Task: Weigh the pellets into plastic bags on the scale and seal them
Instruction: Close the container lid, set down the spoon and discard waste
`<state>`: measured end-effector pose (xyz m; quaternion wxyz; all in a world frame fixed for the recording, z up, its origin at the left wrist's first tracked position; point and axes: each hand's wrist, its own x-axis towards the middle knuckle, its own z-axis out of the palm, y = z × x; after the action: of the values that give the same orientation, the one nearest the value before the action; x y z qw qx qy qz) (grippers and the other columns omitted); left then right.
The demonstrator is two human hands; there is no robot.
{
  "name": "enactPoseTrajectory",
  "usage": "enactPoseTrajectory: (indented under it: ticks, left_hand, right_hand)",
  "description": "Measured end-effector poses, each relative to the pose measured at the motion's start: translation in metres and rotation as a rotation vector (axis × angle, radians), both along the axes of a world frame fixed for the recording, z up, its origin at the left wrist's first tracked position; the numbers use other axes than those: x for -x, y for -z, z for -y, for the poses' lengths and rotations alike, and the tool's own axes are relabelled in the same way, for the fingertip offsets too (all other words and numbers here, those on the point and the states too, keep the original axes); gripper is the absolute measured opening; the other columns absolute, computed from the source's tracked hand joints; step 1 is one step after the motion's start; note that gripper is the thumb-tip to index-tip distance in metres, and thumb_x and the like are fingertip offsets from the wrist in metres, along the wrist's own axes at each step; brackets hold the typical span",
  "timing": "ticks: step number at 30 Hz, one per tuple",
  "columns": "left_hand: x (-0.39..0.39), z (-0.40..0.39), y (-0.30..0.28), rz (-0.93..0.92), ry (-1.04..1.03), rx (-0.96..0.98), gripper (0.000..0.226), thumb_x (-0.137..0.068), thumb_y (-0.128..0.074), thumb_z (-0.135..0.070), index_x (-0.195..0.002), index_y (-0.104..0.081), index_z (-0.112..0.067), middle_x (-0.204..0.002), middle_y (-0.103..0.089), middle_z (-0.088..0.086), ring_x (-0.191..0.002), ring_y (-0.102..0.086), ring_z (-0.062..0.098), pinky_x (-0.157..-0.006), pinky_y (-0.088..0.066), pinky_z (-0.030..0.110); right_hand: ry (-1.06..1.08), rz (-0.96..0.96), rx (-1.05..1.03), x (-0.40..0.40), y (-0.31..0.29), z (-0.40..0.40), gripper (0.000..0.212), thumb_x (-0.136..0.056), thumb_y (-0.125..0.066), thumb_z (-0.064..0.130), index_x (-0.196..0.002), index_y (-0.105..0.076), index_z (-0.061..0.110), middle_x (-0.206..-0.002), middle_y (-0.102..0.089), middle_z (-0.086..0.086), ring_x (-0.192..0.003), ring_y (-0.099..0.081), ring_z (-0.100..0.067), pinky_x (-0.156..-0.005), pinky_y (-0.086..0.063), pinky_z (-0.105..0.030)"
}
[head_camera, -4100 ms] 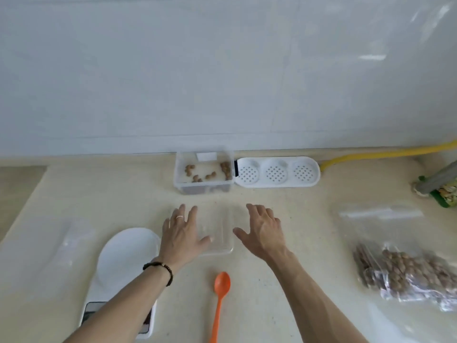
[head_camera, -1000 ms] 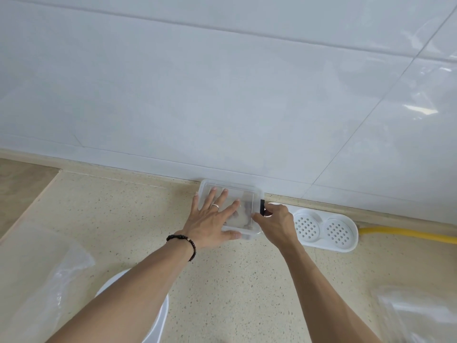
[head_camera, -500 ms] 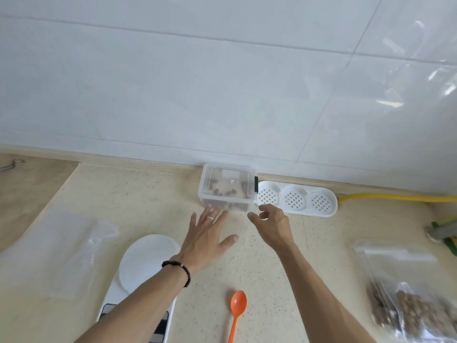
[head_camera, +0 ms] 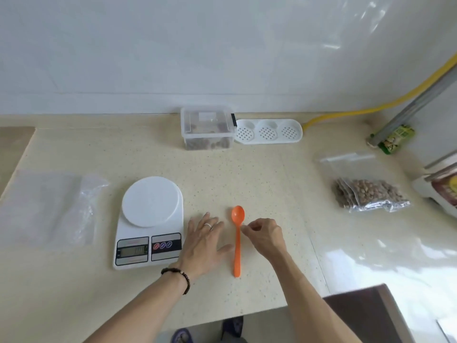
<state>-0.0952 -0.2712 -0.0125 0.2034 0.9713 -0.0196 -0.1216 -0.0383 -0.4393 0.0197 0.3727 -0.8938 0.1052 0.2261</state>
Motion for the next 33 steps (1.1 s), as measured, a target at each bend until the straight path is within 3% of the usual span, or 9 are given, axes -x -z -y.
enactPoseTrajectory:
  ticks: [4,8,13,18,21,24,27,30,33]
  left_hand:
    - [0.008,-0.003,0.011,0.029,0.009,-0.012,0.070,-0.087,-0.035,-0.069,-0.138,-0.042,-0.021,-0.151,-0.037,0.002,-0.148,-0.013,0.025,-0.117,-0.009,0.051]
    - [0.010,-0.009,0.016,0.090,0.021,-0.026,0.086,-0.076,-0.018,-0.074,-0.136,-0.047,-0.020,-0.147,-0.043,0.003,-0.146,-0.021,0.027,-0.116,-0.016,0.052]
    - [-0.002,-0.008,-0.008,0.065,0.004,0.025,0.065,-0.091,-0.043,-0.061,-0.141,-0.042,-0.020,-0.154,-0.033,0.002,-0.148,-0.010,0.021,-0.119,-0.004,0.048]
    - [-0.033,-0.004,-0.034,0.161,0.035,0.059,0.045,-0.093,-0.051,-0.052,-0.127,-0.060,-0.025,-0.147,-0.042,-0.001,-0.146,-0.016,0.015,-0.118,0.005,0.046]
    - [-0.056,-0.001,-0.045,0.260,0.058,0.054,0.030,-0.092,-0.058,-0.042,-0.116,-0.067,-0.027,-0.135,-0.053,-0.004,-0.140,-0.029,0.012,-0.118,-0.001,0.043]
    - [-0.086,0.006,-0.057,0.346,0.071,0.071,0.024,-0.089,-0.063,-0.038,-0.107,-0.071,-0.025,-0.116,-0.059,-0.006,-0.123,-0.045,0.013,-0.116,-0.016,0.042]
    - [-0.126,0.016,-0.065,0.420,0.056,0.091,0.019,-0.085,-0.068,-0.035,-0.098,-0.074,-0.024,-0.099,-0.061,-0.007,-0.102,-0.053,0.014,-0.101,-0.034,0.035]
    - [-0.166,0.027,-0.073,0.362,0.054,0.104,0.015,-0.088,-0.063,-0.035,-0.091,-0.071,-0.024,-0.084,-0.061,-0.005,-0.088,-0.052,0.015,-0.083,-0.037,0.029]
    - [-0.204,0.037,-0.080,0.332,0.044,0.082,0.022,-0.090,-0.060,-0.033,-0.070,-0.058,-0.023,-0.070,-0.054,-0.004,-0.076,-0.048,0.018,-0.073,-0.040,0.031]
  right_hand:
    - [0.049,-0.051,-0.047,0.008,0.013,-0.008,0.021,-0.084,-0.074,0.035,-0.094,-0.071,0.016,-0.081,-0.071,0.000,-0.066,-0.065,-0.011,-0.052,-0.044,-0.018]
    - [0.084,-0.104,-0.107,0.004,0.020,-0.020,0.005,-0.085,-0.072,0.022,-0.084,-0.072,0.018,-0.075,-0.069,0.000,-0.061,-0.060,-0.011,-0.054,-0.046,-0.020]
    - [0.274,-0.136,-0.389,-0.006,0.003,-0.019,0.010,-0.086,-0.073,0.012,-0.077,-0.070,0.008,-0.069,-0.067,-0.005,-0.050,-0.053,-0.012,-0.043,-0.035,-0.021]
    - [0.451,-0.090,-0.605,-0.025,-0.022,-0.018,0.016,-0.084,-0.076,0.014,-0.072,-0.065,0.013,-0.075,-0.072,-0.007,-0.049,-0.047,-0.012,-0.043,-0.031,-0.022]
    - [0.515,-0.050,-0.671,-0.047,-0.037,-0.012,0.019,-0.083,-0.077,0.014,-0.069,-0.064,0.015,-0.075,-0.073,-0.006,-0.050,-0.047,-0.012,-0.045,-0.033,-0.024]
    - [0.548,-0.024,-0.699,-0.075,-0.046,-0.005,0.018,-0.083,-0.077,0.015,-0.070,-0.065,0.013,-0.076,-0.072,-0.007,-0.050,-0.046,-0.012,-0.046,-0.033,-0.025]
    - [0.580,-0.009,-0.735,-0.112,-0.051,0.005,0.017,-0.084,-0.077,0.015,-0.072,-0.065,0.013,-0.076,-0.072,-0.008,-0.049,-0.046,-0.012,-0.046,-0.033,-0.024]
    - [0.605,-0.013,-0.757,-0.150,-0.052,0.016,0.017,-0.084,-0.077,0.017,-0.073,-0.065,0.012,-0.074,-0.071,-0.007,-0.048,-0.046,-0.012,-0.046,-0.033,-0.024]
    - [0.629,-0.019,-0.777,-0.187,-0.052,0.026,0.015,-0.084,-0.077,0.019,-0.079,-0.066,0.010,-0.074,-0.072,-0.007,-0.047,-0.047,-0.011,-0.045,-0.034,-0.024]
